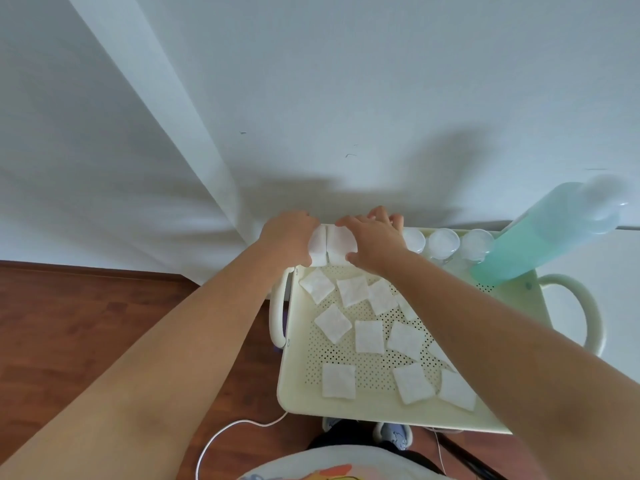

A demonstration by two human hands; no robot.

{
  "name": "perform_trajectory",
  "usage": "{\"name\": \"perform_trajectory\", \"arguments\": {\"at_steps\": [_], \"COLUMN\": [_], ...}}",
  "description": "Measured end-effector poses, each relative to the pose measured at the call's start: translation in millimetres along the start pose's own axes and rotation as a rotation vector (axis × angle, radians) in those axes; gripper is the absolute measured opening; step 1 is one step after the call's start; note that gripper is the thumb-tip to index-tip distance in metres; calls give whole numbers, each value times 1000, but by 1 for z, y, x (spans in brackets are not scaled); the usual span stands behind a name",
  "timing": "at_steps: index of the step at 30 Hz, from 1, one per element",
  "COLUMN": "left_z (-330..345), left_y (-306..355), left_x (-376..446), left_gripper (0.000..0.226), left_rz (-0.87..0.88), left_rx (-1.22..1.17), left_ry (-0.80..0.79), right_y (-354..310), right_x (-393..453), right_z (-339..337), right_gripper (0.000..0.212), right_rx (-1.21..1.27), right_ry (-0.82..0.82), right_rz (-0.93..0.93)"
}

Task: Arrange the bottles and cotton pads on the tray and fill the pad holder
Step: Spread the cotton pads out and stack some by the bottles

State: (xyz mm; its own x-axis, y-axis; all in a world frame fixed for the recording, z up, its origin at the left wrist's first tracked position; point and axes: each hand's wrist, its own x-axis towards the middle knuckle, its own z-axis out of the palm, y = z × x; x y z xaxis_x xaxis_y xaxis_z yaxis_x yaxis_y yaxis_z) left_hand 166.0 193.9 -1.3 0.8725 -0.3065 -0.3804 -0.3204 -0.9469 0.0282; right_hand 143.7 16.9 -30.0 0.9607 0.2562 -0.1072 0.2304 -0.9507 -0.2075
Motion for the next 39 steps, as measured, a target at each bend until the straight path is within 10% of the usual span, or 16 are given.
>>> {"name": "perform_trajectory", "arguments": {"at_steps": [25,33,39], "left_z": [6,29,72], "left_y": [7,28,66], "left_x": [-2,-68,-59], "left_gripper": [88,28,30], "left_rz": [-66,90,6], "left_rx": [-9,9,114], "left_ry": [117,378,41], "right_y": [3,4,10], "right_x": [-6,-86,-84], "right_z": [-5,19,64], "right_gripper": [69,14,34], "right_rx": [-147,159,531], "right_ry": [-11,399,-71], "right_rz": [-114,-174,537]}}
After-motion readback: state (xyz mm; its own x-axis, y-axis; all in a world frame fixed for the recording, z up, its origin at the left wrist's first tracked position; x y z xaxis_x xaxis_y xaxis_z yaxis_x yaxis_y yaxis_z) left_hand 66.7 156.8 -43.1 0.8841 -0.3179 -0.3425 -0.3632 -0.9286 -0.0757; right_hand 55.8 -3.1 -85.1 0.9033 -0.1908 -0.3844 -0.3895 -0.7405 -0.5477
